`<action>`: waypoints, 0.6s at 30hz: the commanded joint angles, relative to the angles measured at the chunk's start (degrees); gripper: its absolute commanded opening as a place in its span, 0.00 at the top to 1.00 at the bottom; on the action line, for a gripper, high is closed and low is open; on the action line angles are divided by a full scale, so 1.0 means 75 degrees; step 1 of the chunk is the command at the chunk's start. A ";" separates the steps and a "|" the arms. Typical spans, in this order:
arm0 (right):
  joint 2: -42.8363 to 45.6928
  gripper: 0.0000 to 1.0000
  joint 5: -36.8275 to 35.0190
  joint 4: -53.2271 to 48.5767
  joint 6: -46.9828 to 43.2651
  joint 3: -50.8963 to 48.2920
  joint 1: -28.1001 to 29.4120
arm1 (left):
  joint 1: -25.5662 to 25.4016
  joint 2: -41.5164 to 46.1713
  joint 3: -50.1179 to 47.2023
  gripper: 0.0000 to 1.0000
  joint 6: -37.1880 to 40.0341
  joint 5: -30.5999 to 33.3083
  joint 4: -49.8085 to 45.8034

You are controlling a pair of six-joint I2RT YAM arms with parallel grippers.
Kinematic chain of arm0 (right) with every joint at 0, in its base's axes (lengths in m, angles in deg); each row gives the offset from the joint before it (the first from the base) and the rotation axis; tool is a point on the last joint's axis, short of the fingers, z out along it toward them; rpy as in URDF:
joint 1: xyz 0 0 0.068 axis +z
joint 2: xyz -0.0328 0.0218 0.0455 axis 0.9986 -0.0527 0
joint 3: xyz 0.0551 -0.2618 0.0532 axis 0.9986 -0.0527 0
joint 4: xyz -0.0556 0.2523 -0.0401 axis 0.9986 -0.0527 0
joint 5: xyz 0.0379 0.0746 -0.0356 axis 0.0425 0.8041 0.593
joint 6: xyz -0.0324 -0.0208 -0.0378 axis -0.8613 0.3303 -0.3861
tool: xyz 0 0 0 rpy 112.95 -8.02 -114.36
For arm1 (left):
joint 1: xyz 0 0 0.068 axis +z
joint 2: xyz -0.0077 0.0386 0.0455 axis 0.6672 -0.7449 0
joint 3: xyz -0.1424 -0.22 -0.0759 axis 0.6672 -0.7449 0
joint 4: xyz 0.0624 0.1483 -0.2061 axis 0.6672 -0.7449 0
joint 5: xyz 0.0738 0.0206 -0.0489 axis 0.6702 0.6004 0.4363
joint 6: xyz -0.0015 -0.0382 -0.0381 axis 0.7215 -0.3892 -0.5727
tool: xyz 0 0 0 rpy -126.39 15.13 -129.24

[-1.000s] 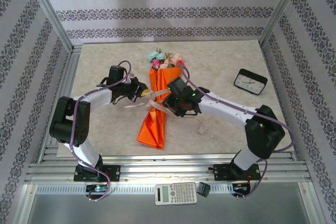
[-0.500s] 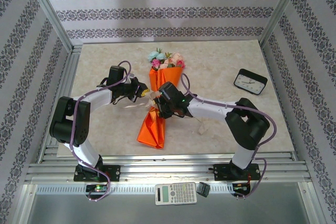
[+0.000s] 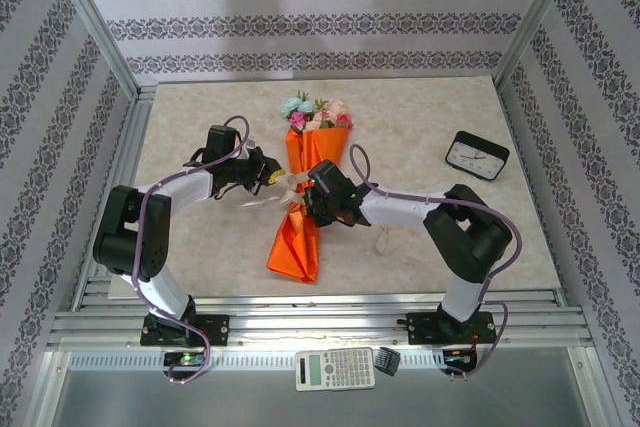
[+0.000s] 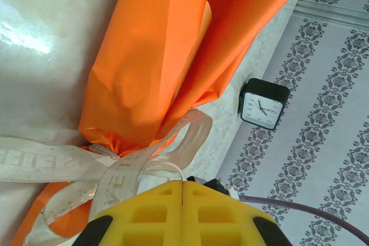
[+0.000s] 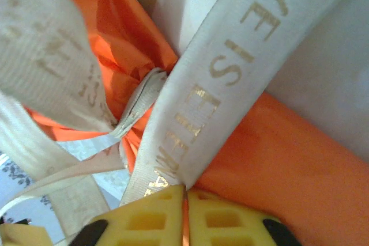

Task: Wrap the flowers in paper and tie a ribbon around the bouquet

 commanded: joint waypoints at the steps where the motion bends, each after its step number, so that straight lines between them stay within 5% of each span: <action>1: 0.0300 0.97 -0.0516 0.0006 0.0350 -0.0124 -0.0082 | -0.0042 0.0198 -0.0034 1.00 -0.0036 0.0010 0.0215; 6: 0.0552 1.00 -0.0639 -0.0043 0.0168 -0.0071 -0.0120 | -0.0038 0.0220 -0.0045 1.00 -0.0069 0.0049 0.0246; 9: 0.0686 0.69 -0.0623 -0.0256 0.0182 -0.0014 -0.0090 | -0.0048 0.0177 -0.0045 1.00 -0.0143 0.0014 0.0350; 11: 0.0649 0.57 -0.0577 -0.0231 0.0295 0.0002 -0.0060 | -0.0053 0.0173 -0.0054 1.00 -0.0195 0.0014 0.0410; 18: 0.0110 0.46 -0.0325 0.0217 0.0765 0.0231 -0.0047 | -0.0047 0.0197 -0.0022 1.00 -0.0152 -0.0010 0.0352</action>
